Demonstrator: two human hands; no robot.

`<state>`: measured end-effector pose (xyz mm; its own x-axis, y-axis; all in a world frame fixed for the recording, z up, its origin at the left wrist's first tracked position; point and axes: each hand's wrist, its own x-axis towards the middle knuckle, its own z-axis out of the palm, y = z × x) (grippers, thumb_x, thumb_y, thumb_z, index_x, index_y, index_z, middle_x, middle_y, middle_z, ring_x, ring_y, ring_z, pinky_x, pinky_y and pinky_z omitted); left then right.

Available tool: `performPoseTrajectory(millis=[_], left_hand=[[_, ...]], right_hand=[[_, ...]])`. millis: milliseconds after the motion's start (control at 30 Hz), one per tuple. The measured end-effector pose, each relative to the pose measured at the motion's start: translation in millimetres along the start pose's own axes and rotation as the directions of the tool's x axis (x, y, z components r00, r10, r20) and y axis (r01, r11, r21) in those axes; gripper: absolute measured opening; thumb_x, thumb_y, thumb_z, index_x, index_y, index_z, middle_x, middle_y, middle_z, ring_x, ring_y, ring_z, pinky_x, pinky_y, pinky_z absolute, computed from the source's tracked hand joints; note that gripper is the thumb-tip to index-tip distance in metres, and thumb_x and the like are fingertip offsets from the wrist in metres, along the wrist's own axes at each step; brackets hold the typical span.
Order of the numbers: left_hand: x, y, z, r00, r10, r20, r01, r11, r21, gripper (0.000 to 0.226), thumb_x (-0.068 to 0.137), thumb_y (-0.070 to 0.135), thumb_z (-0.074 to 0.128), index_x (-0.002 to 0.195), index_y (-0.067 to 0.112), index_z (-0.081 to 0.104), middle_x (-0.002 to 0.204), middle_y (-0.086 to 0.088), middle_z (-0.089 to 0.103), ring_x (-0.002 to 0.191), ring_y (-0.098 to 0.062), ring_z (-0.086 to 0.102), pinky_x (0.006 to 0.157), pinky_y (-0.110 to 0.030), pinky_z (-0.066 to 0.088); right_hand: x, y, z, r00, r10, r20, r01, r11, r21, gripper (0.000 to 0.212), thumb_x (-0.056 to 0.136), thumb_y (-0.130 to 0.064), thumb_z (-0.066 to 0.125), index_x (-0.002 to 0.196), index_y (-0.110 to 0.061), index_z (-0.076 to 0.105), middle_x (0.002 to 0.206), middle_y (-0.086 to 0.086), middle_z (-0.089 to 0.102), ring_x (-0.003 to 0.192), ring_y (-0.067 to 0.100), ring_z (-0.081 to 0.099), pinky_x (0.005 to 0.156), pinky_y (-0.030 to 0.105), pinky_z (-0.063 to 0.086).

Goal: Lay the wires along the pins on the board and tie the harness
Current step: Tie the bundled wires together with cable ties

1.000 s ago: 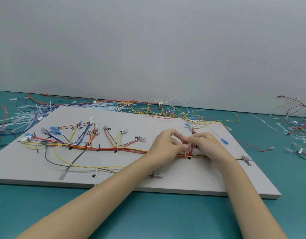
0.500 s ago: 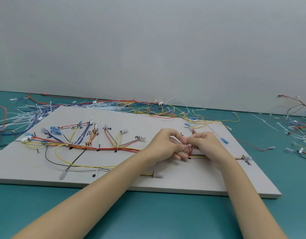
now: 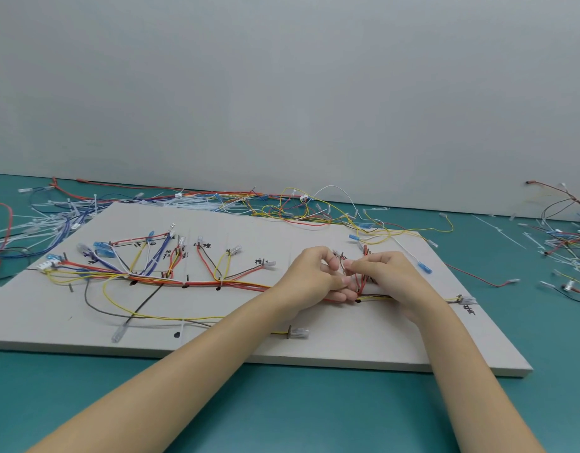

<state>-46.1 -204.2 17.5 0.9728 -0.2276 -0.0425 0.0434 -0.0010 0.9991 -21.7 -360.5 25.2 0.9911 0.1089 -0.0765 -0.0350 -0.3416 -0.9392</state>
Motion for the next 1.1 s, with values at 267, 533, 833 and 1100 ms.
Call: performPoseTrajectory(millis=[267, 533, 833, 1100], left_hand=[[2.4, -3.8, 2.9, 1.000, 0.011, 0.003, -0.011, 0.998, 0.061, 0.031, 0.095, -0.006, 0.049, 0.075, 0.013, 0.037, 0.080, -0.018, 0.064, 0.061, -0.023, 0.067, 0.053, -0.023, 0.054], [1.2, -1.3, 3.1, 1.000, -0.002, -0.001, 0.002, 0.998, 0.066, 0.031, 0.094, -0.006, 0.051, 0.077, 0.015, 0.036, 0.073, -0.011, 0.066, 0.057, -0.019, 0.067, 0.047, -0.019, 0.051], [-0.9, 2.8, 2.8, 1.000, -0.021, 0.009, 0.021, 0.998, 0.058, 0.032, 0.094, -0.006, 0.051, 0.078, 0.016, 0.034, 0.085, -0.019, 0.065, 0.059, -0.021, 0.066, 0.045, -0.018, 0.048], [-1.6, 5.3, 0.1, 0.994, -0.105, 0.023, 0.106, 0.994, -0.022, 0.033, 0.091, -0.008, 0.054, 0.081, 0.015, 0.034, 0.086, -0.016, 0.067, 0.056, -0.016, 0.068, 0.047, -0.015, 0.051]], right_hand=[[-2.7, -1.9, 0.1, 0.998, -0.027, 0.059, 0.028, 0.999, -0.023, 0.019, 0.083, -0.026, 0.073, 0.078, -0.007, 0.076, 0.064, -0.002, 0.066, 0.065, 0.004, 0.057, 0.077, 0.026, 0.040], [-3.4, -1.1, 0.1, 0.995, -0.050, 0.091, 0.053, 0.998, -0.035, 0.023, 0.083, -0.027, 0.074, 0.075, -0.005, 0.074, 0.066, 0.003, 0.065, 0.064, 0.005, 0.055, 0.074, 0.026, 0.040], [-2.2, 0.0, -1.9, 0.992, -0.060, 0.114, 0.066, 0.997, -0.051, 0.021, 0.082, -0.026, 0.074, 0.073, -0.007, 0.075, 0.068, 0.008, 0.065, 0.064, 0.009, 0.054, 0.075, 0.028, 0.041], [-2.4, -0.2, -1.6, 0.994, -0.041, 0.100, 0.047, 0.997, -0.054, 0.019, 0.081, -0.022, 0.076, 0.077, -0.003, 0.076, 0.069, 0.007, 0.068, 0.063, 0.007, 0.056, 0.073, 0.026, 0.041]])
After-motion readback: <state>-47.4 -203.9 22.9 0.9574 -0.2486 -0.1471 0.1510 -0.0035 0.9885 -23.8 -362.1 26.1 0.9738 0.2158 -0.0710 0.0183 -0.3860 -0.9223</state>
